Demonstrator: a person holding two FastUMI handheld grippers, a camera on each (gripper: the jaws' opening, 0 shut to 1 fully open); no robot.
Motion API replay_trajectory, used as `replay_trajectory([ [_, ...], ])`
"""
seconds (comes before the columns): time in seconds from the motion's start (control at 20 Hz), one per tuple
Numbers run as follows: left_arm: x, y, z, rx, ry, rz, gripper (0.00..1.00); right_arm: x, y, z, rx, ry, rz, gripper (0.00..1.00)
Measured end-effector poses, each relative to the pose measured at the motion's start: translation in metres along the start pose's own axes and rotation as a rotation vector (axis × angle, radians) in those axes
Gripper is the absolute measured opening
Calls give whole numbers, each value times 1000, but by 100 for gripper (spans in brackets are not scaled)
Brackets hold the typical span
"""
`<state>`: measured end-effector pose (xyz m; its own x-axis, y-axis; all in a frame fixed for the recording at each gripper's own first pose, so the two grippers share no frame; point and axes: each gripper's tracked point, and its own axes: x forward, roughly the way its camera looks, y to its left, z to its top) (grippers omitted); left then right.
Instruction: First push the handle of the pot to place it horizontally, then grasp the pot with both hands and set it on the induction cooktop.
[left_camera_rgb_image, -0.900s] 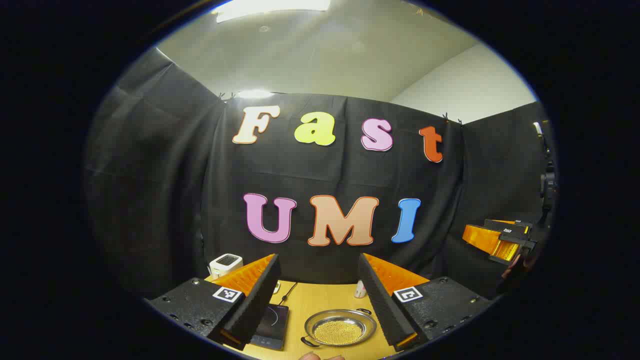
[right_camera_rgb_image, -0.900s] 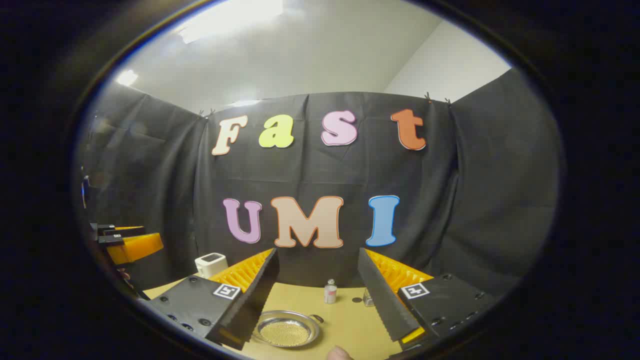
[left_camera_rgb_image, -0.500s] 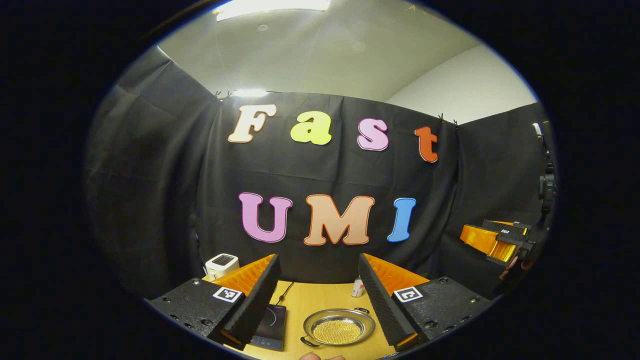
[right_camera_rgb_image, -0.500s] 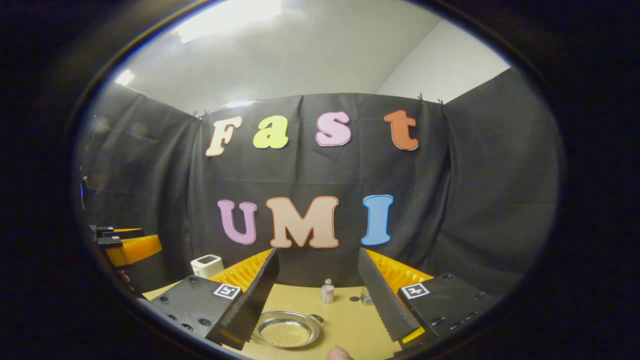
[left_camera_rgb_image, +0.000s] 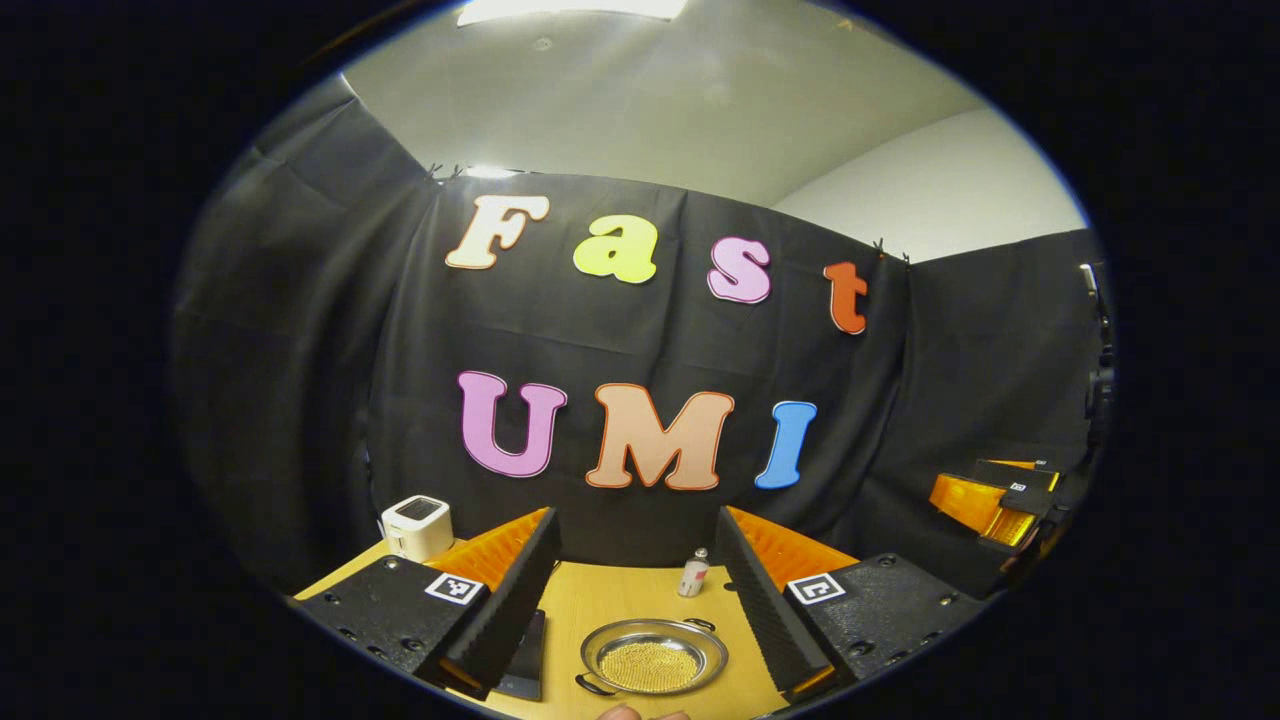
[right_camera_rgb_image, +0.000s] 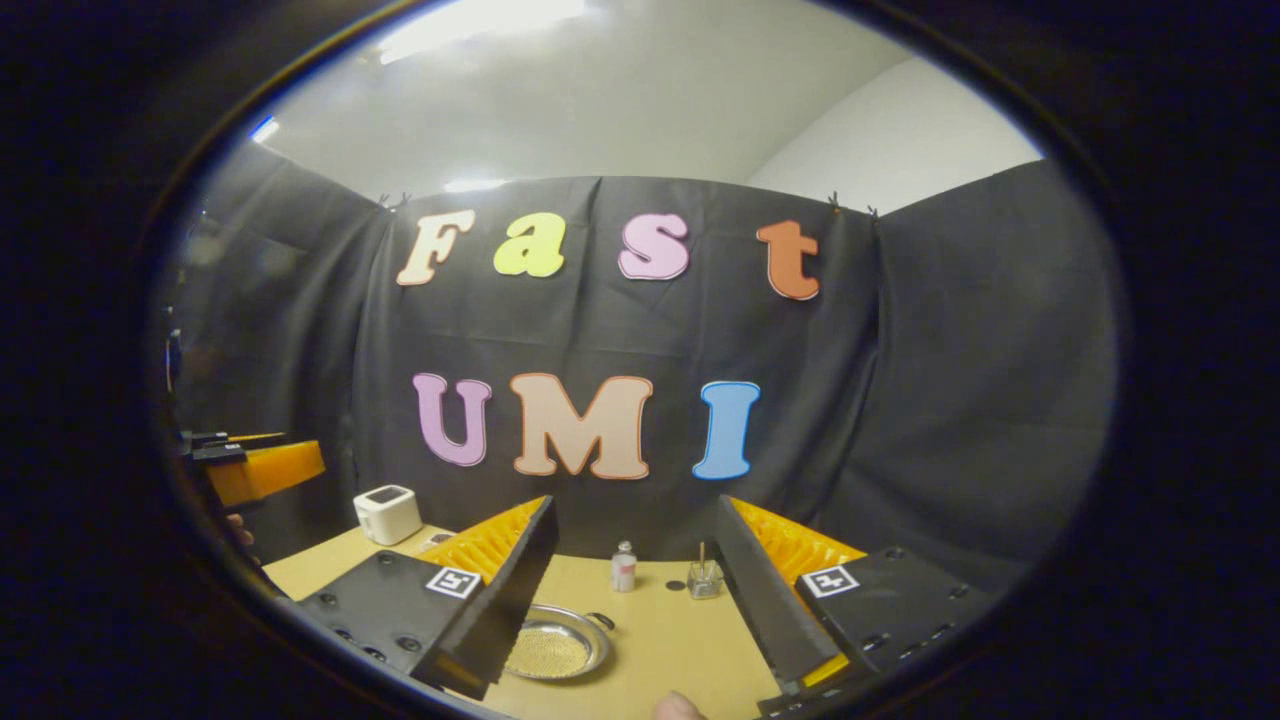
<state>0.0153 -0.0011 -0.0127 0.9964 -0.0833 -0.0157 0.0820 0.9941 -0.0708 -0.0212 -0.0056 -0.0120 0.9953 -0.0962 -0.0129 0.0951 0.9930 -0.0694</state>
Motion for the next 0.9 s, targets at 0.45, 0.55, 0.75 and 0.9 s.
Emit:
replay_trajectory([
  [0.45,19,-10,-7,54,2,114,90,62,-37,-12,71,-15,46,61],
  [0.55,23,-17,-6,25,-4,129,95,70,-43,-17,85,-14,68,29],
  [0.75,25,-21,-4,36,-12,164,95,82,-44,-26,127,-11,138,10],
  [0.9,25,-25,-4,55,-18,169,94,92,-45,-56,89,39,152,2],
])
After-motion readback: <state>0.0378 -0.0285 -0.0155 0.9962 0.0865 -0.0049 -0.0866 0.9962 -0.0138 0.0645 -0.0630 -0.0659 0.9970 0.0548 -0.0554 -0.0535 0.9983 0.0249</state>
